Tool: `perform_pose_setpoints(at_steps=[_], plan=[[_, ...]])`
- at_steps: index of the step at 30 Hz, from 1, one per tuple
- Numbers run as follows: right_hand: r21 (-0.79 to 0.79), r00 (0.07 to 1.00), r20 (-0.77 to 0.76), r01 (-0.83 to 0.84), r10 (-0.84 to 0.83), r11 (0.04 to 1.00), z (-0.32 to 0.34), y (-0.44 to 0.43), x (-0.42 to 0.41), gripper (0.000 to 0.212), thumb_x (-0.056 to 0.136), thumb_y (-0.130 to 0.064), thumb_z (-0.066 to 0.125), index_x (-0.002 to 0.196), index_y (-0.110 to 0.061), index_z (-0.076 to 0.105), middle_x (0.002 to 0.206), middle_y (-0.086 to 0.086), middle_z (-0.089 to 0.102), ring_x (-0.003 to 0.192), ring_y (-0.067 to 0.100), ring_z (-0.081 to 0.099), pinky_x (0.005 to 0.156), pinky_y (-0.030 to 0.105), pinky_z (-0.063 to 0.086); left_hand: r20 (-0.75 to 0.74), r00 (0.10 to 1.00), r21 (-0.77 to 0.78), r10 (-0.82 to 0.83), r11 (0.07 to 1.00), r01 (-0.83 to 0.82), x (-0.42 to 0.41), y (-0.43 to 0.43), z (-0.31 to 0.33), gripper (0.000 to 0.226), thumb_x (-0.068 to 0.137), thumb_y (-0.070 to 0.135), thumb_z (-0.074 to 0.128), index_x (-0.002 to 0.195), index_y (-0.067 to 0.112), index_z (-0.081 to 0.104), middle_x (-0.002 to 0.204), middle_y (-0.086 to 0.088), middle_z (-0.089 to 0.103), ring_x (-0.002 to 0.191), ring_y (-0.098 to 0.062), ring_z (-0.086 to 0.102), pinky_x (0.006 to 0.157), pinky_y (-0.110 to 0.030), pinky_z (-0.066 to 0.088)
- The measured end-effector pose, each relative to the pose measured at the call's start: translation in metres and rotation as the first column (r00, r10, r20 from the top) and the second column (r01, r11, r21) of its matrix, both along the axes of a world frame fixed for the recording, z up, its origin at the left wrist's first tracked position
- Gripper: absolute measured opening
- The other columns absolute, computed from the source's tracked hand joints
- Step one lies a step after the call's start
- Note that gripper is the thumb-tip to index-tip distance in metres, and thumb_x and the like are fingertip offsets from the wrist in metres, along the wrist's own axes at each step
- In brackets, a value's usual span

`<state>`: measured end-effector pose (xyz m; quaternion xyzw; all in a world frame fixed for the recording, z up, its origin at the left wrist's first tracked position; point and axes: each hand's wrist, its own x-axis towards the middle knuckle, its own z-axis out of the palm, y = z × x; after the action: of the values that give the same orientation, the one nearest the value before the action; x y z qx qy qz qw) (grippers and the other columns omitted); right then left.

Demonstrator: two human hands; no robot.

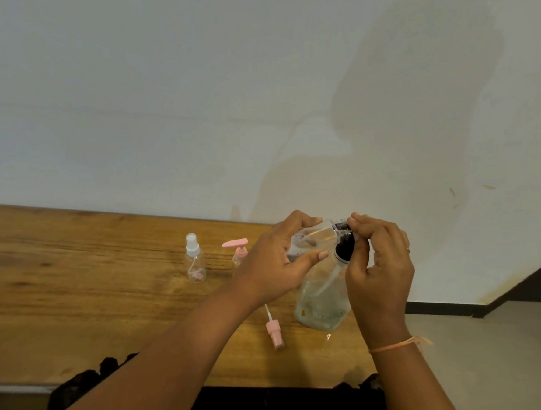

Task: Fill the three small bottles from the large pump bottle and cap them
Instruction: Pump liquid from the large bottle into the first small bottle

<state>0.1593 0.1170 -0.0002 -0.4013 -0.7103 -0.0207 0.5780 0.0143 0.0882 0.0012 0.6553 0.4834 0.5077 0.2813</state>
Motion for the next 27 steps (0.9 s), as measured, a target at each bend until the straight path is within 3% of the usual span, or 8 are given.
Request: perform_pose_setpoints(at_steps=[5, 9, 16, 21, 27], plan=[[-0.002, 1.0, 0.023, -0.012, 0.012, 1.0, -0.011, 0.006, 0.0, 0.021, 0.085, -0.004, 0.045, 0.093, 0.0, 0.064, 0.095, 0.012, 0.064, 0.095, 0.017, 0.053, 0.088, 0.008, 0.035, -0.029, 1.0, -0.067, -0.007, 0.998, 0.005, -0.004, 0.001, -0.003, 0.027, 0.085, 0.028, 0.067, 0.096, 0.041, 0.047, 0.094, 0.015, 0.061, 0.079, 0.001, 0.059, 0.067, -0.02, 0.046], [-0.004, 1.0, 0.006, -0.012, 0.012, 1.0, -0.01, 0.004, -0.001, 0.022, 0.085, -0.005, 0.044, 0.093, -0.001, 0.064, 0.095, 0.011, 0.064, 0.095, 0.016, 0.051, 0.083, 0.014, 0.038, -0.022, 1.0, -0.06, 0.0, 0.998, -0.001, -0.003, -0.001, -0.004, 0.024, 0.083, 0.035, 0.065, 0.096, 0.042, 0.047, 0.096, 0.014, 0.064, 0.083, -0.003, 0.062, 0.07, -0.025, 0.051], [0.028, 1.0, -0.013, -0.008, 0.008, 1.0, -0.004, 0.001, -0.002, 0.017, 0.084, 0.004, 0.05, 0.092, 0.0, 0.064, 0.095, 0.008, 0.063, 0.095, 0.012, 0.052, 0.088, 0.006, 0.034, -0.01, 1.0, -0.004, 0.004, 1.0, -0.004, -0.001, -0.001, 0.0, 0.028, 0.082, 0.034, 0.064, 0.098, 0.049, 0.046, 0.096, 0.016, 0.064, 0.088, -0.002, 0.062, 0.074, -0.024, 0.052], [0.029, 1.0, 0.013, -0.017, 0.017, 0.999, -0.013, 0.006, 0.0, 0.017, 0.083, 0.005, 0.052, 0.093, 0.0, 0.064, 0.095, 0.01, 0.063, 0.095, 0.013, 0.052, 0.081, 0.024, 0.042, -0.032, 0.999, -0.068, -0.015, 0.998, 0.013, -0.003, 0.001, -0.003, 0.028, 0.085, 0.027, 0.068, 0.092, 0.043, 0.046, 0.091, 0.016, 0.061, 0.077, 0.002, 0.058, 0.065, -0.017, 0.044], [0.018, 1.0, -0.02, 0.008, -0.008, 1.0, -0.008, 0.002, -0.002, 0.02, 0.079, 0.011, 0.054, 0.092, 0.0, 0.065, 0.096, 0.002, 0.059, 0.095, 0.012, 0.052, 0.086, 0.007, 0.036, -0.02, 1.0, -0.036, 0.013, 0.999, -0.014, -0.001, -0.001, -0.005, 0.025, 0.079, 0.043, 0.062, 0.096, 0.051, 0.046, 0.101, 0.015, 0.063, 0.091, -0.004, 0.062, 0.077, -0.03, 0.054]])
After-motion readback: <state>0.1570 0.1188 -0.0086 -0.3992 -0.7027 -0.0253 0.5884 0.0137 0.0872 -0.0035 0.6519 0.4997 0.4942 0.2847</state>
